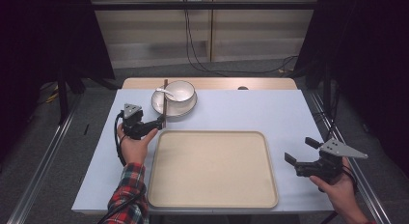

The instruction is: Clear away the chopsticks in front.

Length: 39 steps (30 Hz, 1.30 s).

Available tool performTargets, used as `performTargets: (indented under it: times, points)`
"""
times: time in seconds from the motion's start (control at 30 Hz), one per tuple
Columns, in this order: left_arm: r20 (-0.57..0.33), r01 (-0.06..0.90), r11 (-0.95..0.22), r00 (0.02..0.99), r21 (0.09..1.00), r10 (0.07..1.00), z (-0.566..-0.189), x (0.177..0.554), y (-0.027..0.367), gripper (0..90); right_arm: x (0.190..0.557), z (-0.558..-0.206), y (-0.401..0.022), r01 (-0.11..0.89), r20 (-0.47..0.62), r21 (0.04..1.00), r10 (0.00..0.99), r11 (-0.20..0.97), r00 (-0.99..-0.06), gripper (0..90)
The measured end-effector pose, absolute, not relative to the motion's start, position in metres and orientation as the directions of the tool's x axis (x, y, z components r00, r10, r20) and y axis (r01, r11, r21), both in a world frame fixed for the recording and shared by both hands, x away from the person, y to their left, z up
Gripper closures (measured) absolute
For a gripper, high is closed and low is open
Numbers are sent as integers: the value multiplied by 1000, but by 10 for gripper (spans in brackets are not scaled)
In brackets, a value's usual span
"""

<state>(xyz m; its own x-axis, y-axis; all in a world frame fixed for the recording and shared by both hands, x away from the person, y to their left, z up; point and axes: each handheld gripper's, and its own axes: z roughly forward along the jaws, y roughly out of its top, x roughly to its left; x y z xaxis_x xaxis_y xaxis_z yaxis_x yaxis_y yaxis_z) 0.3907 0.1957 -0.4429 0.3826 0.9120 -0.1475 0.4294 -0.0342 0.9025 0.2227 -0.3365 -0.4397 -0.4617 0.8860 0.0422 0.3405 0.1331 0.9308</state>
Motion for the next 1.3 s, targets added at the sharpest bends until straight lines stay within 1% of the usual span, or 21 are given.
performTargets:
  times: [0.43,0.63,0.93,1.03,1.13,1.2,1.3]
  points:
    - [-132,447,-39,346,894,929,-442,411,193,137,222,-440,-336,338,37,931,886,137,-462,10]
    - [-109,458,-61,337,887,935,-444,419,194,163,222,-440,-337,339,38,931,885,138,-465,10]
    - [-91,460,-74,327,885,941,-447,428,194,248,223,-441,-337,340,37,930,885,140,-463,11]
    - [-83,462,-81,324,883,942,-448,429,193,294,223,-441,-337,340,38,930,887,137,-461,12]
    - [-69,453,-93,329,886,942,-449,433,190,321,223,-441,-337,340,34,930,886,141,-462,12]
    - [-58,455,-108,336,884,940,-449,434,189,369,223,-441,-337,340,36,930,886,140,-463,12]
    - [-46,453,-115,330,884,943,-450,435,188,394,222,-441,-338,342,39,930,886,137,-461,12]
